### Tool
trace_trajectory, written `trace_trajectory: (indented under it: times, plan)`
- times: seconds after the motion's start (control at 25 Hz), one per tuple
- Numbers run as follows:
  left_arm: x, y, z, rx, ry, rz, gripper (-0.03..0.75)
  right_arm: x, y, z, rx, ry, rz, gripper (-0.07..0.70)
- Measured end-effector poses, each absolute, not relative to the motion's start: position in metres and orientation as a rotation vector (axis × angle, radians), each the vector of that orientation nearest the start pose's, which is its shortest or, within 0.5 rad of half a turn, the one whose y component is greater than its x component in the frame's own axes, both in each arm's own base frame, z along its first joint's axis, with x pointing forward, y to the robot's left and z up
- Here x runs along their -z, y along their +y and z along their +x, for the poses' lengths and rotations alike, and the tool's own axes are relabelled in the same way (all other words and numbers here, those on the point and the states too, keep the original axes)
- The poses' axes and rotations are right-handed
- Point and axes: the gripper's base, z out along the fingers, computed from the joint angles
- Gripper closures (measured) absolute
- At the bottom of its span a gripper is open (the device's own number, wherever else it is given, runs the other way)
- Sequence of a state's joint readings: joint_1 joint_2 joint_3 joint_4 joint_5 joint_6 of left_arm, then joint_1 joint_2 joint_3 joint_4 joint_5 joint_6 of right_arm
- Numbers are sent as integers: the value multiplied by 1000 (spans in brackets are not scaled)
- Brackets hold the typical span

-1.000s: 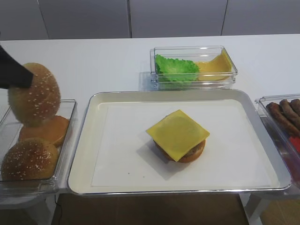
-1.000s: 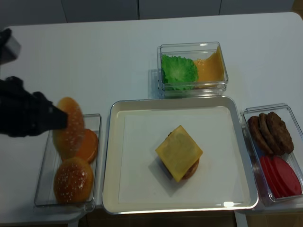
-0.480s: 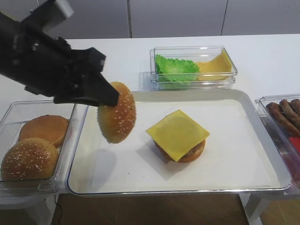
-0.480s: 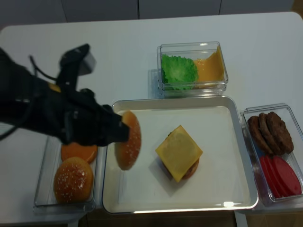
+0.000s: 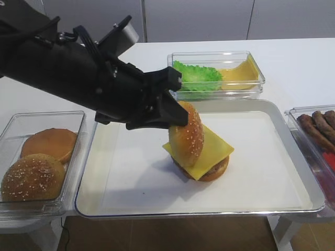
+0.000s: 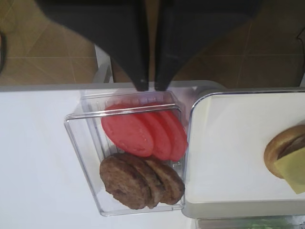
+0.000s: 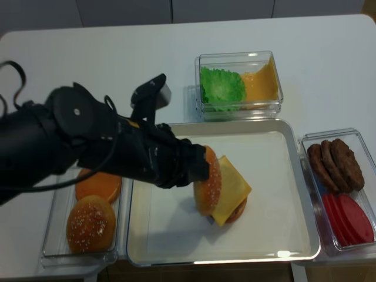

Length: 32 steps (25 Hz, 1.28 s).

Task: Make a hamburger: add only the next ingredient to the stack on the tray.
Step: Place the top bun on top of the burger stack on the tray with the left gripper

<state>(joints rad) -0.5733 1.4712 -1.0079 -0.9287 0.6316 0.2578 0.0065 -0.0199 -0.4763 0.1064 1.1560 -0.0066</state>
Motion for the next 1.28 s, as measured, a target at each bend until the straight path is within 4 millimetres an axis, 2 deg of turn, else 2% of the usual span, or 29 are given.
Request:
trace_trajectory:
  times: [0.32, 0.56, 0.84, 1.28]
  plan:
    - [-286, -212, 241, 1241, 2406, 210, 594, -263, 9, -10, -129, 2141, -25, 605]
    - [-267, -220, 250, 1278, 2448, 169, 599, -263, 9, -10, -129, 2141, -25, 605]
    - [-270, -227, 255, 1407, 2349, 126, 600, -263, 9, -10, -129, 2141, -25, 605]
    - [-249, -234, 257, 1450, 2426, 154, 601, -263, 9, -10, -129, 2141, -25, 605]
